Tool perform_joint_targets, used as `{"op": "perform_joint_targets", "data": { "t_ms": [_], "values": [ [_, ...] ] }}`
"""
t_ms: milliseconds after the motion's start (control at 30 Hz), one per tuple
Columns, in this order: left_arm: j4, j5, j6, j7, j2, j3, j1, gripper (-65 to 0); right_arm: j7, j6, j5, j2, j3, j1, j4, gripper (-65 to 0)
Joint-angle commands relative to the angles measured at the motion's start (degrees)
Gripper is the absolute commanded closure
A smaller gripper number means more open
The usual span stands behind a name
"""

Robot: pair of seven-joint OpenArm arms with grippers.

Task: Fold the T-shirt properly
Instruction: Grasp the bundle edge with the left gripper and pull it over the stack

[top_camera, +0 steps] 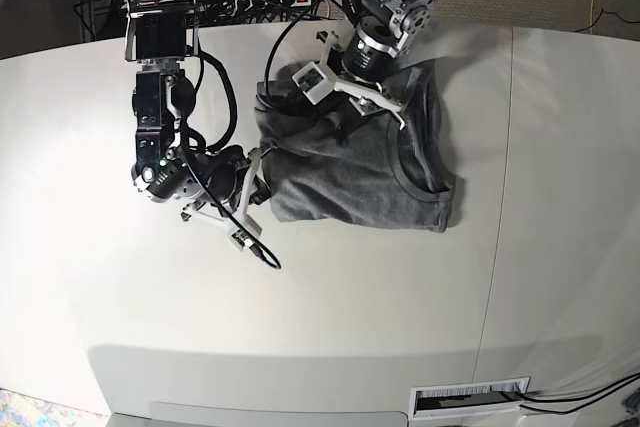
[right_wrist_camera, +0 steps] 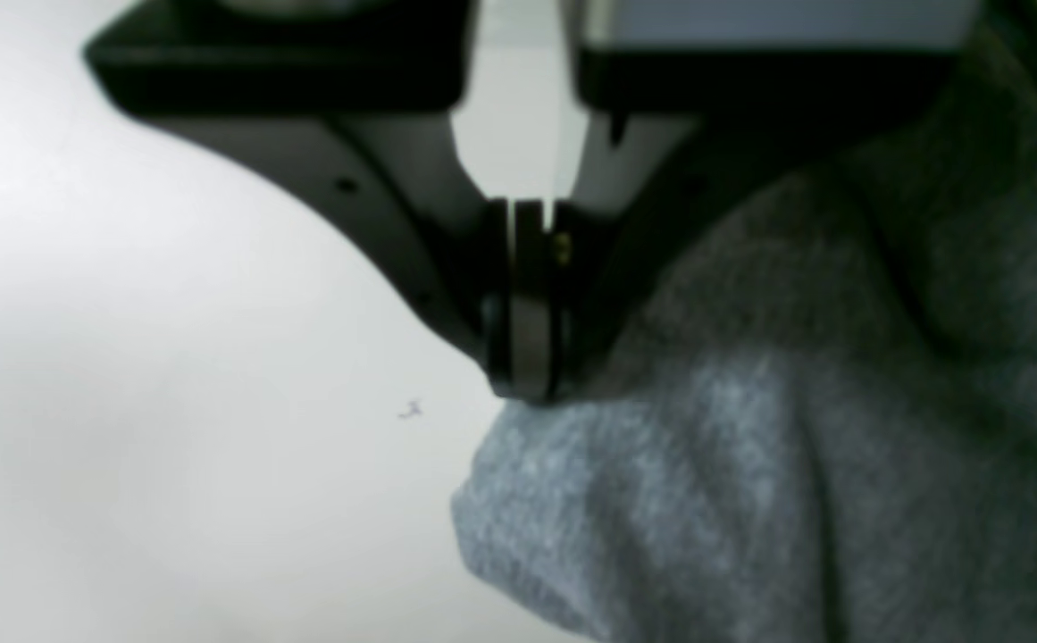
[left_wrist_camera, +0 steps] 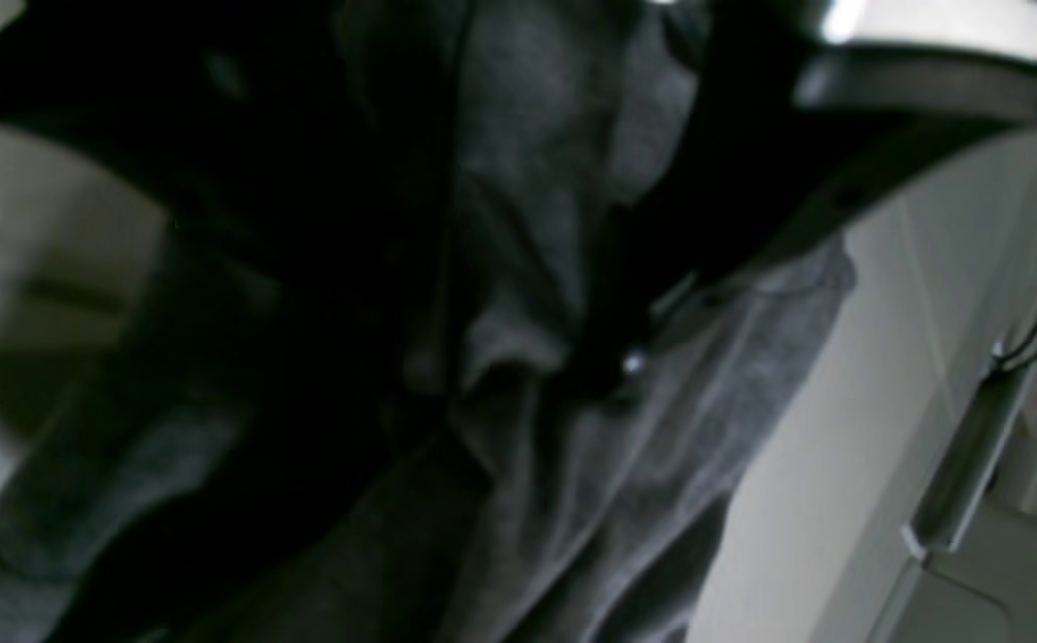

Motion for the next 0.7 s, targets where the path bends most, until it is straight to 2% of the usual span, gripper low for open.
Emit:
{"op": "perform_joint_targets", "data": {
  "t_ms": [0, 133, 267, 467, 667],
  "values": [
    [1.0, 0.9, 0.9, -1.2, 0.3, 0.0, -0.6, -17.1, 1.0, 0.1, 0.5, 0.2, 0.1, 1.6, 0.9, 0.0],
    [1.0, 0.9, 0.9, -0.5, 0.3, 0.0, -1.1, 0.0, 1.0, 0.1, 0.5, 0.2, 0.2, 1.6, 0.9, 0.0],
    [2.5, 2.6, 0.9, 2.5, 0.1, 2.4, -1.0, 0.0, 1.2, 0.1, 0.2, 0.3, 0.3, 1.6, 0.9, 0.0],
    [13.0, 3.6, 0.9, 8.1, -0.4, 13.6, -0.7, 0.0, 2.8, 0.1, -3.3, 0.3, 0.3, 1.9, 0.9, 0.0],
    [13.6, 3.3, 1.5, 9.6, -0.4, 13.7, -1.0, 0.0, 3.3, 0.1, -3.4, 2.1, 0.3, 2.1, 0.9, 0.0]
  ]
}}
